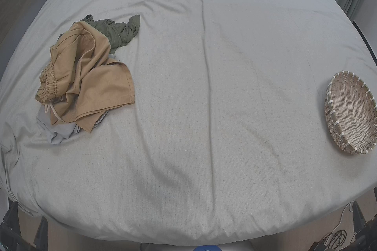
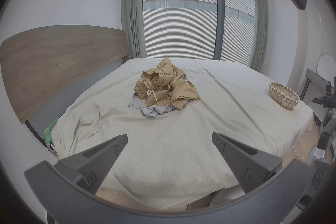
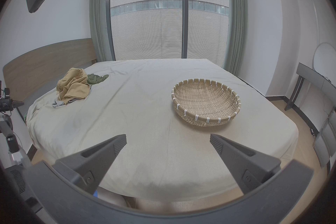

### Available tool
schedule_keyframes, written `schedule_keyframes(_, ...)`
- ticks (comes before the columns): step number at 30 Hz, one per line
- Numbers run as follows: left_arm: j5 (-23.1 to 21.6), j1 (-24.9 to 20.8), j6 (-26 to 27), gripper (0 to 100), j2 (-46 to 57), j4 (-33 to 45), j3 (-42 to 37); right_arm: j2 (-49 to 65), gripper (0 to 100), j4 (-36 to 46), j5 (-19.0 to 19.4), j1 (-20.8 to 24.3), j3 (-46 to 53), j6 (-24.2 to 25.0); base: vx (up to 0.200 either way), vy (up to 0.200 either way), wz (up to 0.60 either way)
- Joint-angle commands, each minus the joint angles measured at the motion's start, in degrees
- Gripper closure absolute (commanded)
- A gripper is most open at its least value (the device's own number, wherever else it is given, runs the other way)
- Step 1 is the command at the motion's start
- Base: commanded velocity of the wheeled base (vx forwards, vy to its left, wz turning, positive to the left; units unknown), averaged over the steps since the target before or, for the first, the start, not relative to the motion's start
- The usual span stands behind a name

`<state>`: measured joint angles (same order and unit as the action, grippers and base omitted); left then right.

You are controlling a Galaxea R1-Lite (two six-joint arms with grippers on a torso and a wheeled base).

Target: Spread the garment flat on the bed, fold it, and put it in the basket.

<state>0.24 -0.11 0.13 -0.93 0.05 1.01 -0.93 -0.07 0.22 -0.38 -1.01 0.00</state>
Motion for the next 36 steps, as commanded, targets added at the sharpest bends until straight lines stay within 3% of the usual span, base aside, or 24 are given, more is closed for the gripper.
schedule_keyframes(1,0.02,-0.07,0.04,0,0.84,0.04,-0.92,0.14,0,-0.01,0.04,0.03,1.01,0.00,0.000,0.000,0.00)
schedule_keyframes(10,0.64,0.02,-1.54,0,0.84,-1.28,1.01,0.22,0,-0.01,0.04,0.03,1.01,0.00,0.000,0.000,0.00)
schedule_keyframes(12,1.51,0.55,-4.44,0,-0.66,-1.28,9.27,0.22,0,0.07,0.04,0.03,1.01,-0.09,0.000,0.000,0.00)
schedule_keyframes(13,1.51,0.55,-4.44,0,-0.66,-1.28,9.27,0.22,0,0.07,0.04,0.03,1.01,-0.09,0.000,0.000,0.00)
schedule_keyframes(18,1.51,1.96,-6.99,0,-14.81,-0.84,29.57,0.31,0,0.07,0.13,0.03,1.01,-0.09,0.000,0.000,0.00)
schedule_keyframes(20,1.43,1.87,-8.13,0,-15.86,-0.58,31.16,0.31,0,0.07,0.13,0.03,1.01,-0.09,0.000,0.000,0.00)
schedule_keyframes(22,0.72,0.72,-21.23,0,-22.54,3.47,43.64,0.31,0,0.07,0.13,0.03,1.01,-0.09,0.000,0.000,0.00)
schedule_keyframes(25,1.25,0.11,-24.57,0,-30.45,8.39,54.18,0.31,0,0.07,0.13,0.03,1.01,-0.09,0.000,0.000,0.00)
schedule_keyframes(29,3.27,0.72,-24.22,0,-36.69,8.39,58.31,0.31,0,0.07,0.13,0.03,1.01,-0.09,0.000,0.000,0.00)
schedule_keyframes(36,3.45,0.81,-23.07,0,-46.89,8.48,56.82,0.31,0,-0.01,0.22,0.11,1.01,0.09,0.000,0.000,0.00)
